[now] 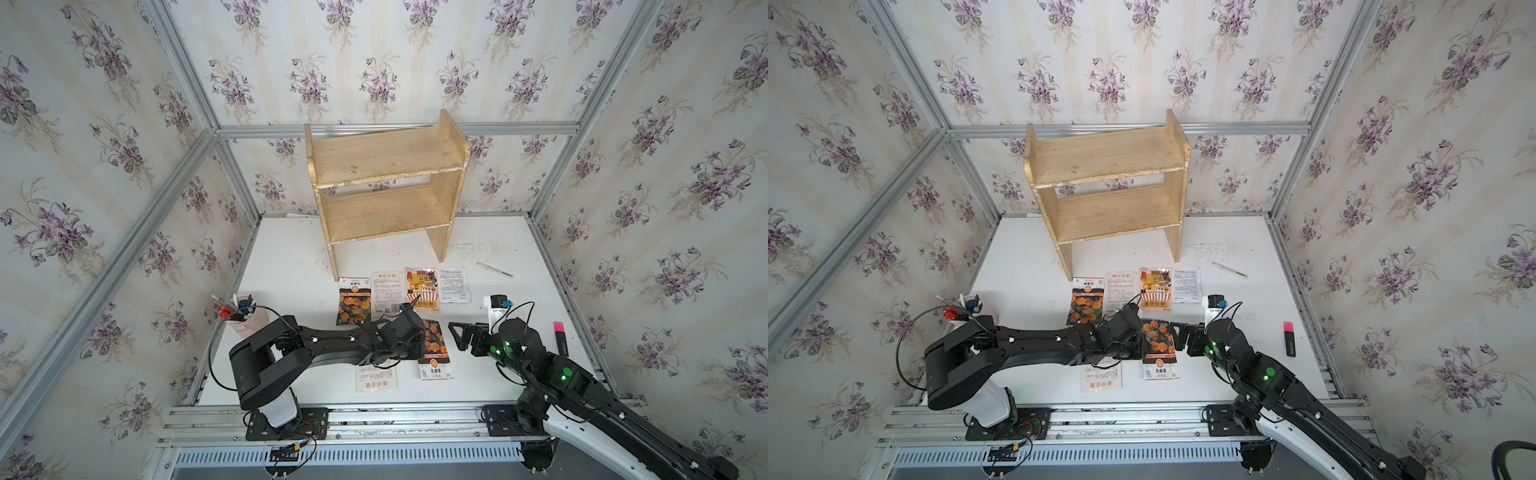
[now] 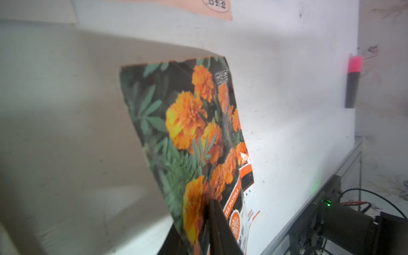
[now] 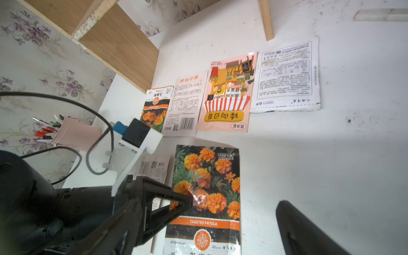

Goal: Take the seed bag off the shelf
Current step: Place the seed packet at the center of the board.

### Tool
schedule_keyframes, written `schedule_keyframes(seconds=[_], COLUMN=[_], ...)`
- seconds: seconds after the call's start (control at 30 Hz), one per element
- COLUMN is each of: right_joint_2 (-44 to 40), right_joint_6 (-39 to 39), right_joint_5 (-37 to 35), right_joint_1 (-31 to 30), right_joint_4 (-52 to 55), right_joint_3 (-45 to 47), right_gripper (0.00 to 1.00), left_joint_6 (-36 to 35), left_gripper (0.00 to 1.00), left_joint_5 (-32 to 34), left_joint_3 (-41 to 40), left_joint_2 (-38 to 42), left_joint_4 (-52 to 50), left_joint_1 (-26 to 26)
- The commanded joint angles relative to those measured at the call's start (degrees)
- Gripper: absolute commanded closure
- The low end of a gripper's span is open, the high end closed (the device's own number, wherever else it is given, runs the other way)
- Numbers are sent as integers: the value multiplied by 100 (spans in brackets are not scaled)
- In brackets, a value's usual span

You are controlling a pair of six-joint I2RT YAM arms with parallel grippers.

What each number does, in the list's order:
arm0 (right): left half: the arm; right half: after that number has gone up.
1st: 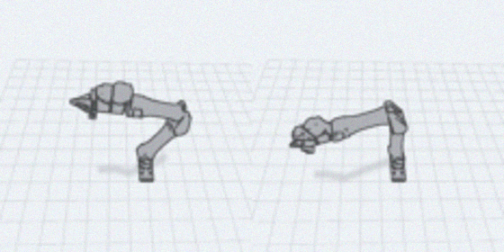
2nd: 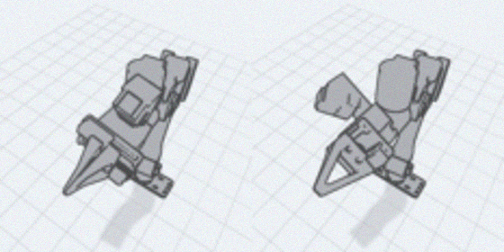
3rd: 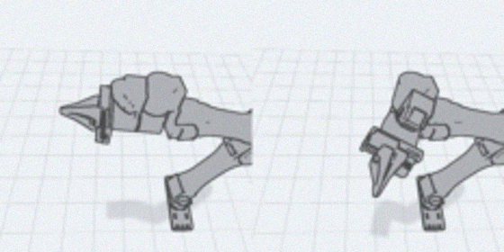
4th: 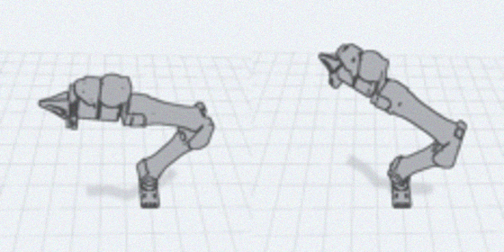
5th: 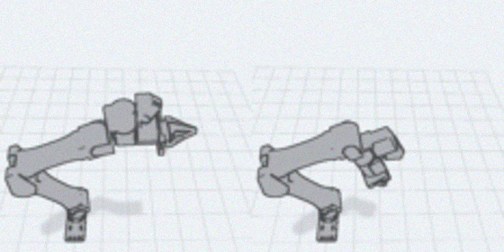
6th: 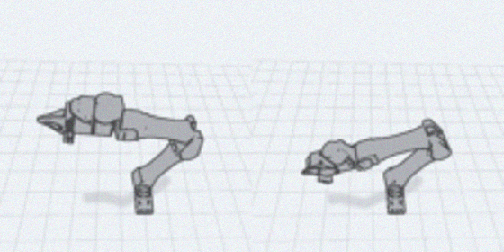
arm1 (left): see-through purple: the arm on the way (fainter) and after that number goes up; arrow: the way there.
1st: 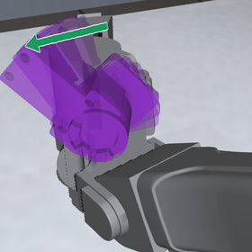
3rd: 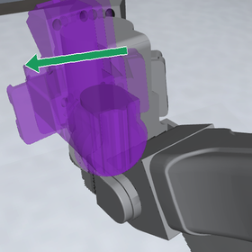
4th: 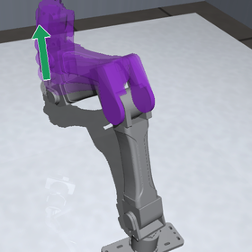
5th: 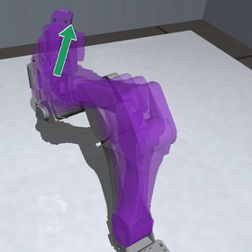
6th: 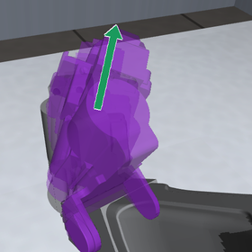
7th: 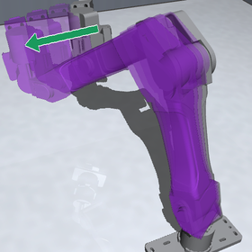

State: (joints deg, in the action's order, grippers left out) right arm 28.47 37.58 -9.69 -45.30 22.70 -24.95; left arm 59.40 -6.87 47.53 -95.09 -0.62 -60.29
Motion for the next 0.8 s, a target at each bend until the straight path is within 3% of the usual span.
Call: schedule_keyframes(seconds=[0.0,0.2,0.6,0.77], right_joint_2=[-77,-122,356,734], right_joint_6=[-183,-339,-910,-1309], right_joint_5=[-418,-815,-1104,-1698], right_joint_1=[4,4,12,72], right_joint_4=[-227,-380,-1036,-1442], right_joint_3=[-25,-59,-85,-100], right_gripper=[0,0,0,0], left_joint_6=[-152,-364,-1293,-1761], left_gripper=[69,51,1,0], left_joint_5=[161,311,758,1330], left_joint_3=[199,570,1255,1458], left_joint_2=[-60,-73,361,837], left_joint_4=[-768,-1458,-2821,-3439], left_joint_1=[9,17,44,313])
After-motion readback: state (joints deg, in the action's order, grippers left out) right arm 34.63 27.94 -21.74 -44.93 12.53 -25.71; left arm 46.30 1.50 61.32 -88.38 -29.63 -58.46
